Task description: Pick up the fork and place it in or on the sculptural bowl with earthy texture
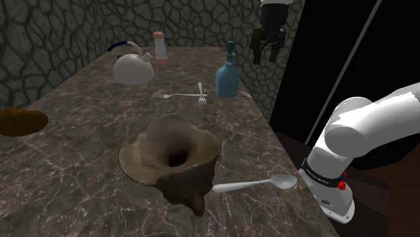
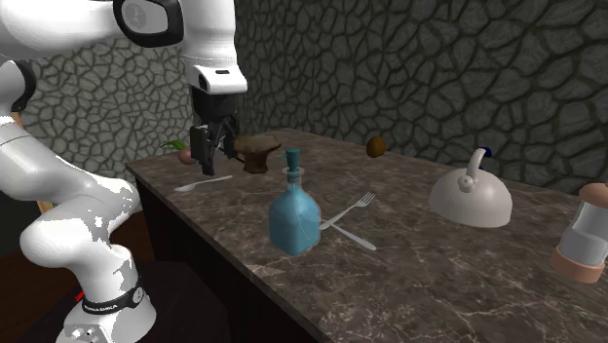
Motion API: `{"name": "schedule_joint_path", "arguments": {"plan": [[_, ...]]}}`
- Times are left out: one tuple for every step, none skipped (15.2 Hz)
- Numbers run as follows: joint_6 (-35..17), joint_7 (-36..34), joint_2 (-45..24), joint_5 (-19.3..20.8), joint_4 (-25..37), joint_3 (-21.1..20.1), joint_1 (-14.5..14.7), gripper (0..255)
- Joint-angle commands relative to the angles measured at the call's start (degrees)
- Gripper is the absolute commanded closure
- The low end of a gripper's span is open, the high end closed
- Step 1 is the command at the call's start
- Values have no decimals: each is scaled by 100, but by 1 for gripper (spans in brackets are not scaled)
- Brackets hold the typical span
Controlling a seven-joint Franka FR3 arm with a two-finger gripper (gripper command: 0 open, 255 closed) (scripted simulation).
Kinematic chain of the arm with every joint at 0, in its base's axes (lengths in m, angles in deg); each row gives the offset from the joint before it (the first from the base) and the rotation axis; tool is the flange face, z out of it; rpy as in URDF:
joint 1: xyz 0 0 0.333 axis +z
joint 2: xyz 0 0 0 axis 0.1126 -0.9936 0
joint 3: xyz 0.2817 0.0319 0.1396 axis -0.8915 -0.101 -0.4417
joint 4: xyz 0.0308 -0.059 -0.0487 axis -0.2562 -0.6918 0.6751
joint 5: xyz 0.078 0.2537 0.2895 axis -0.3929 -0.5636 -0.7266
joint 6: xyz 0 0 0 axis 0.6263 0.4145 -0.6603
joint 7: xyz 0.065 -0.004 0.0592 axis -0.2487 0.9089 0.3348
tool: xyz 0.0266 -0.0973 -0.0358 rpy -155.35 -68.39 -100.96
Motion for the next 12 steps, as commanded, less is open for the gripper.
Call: {"name": "schedule_joint_path", "arguments": {"plan": [[0,0,0,0,0,0,0,0],[-166,114,-175,17,27,-6,45,0],[-328,225,-353,32,62,-13,89,0],[-486,335,-534,47,104,-22,133,0],[-639,442,-717,61,154,-31,176,0],[-787,547,-902,74,211,-41,219,0],[-930,651,-1090,85,276,-55,259,0],[-1068,753,-1279,97,348,-68,300,0],[-1200,853,-1469,108,426,-84,339,0],[-1328,951,-1660,120,512,-101,377,0],[-1449,1046,-1852,132,604,-119,415,0],[-1565,1139,-2045,144,702,-138,453,0]]}}
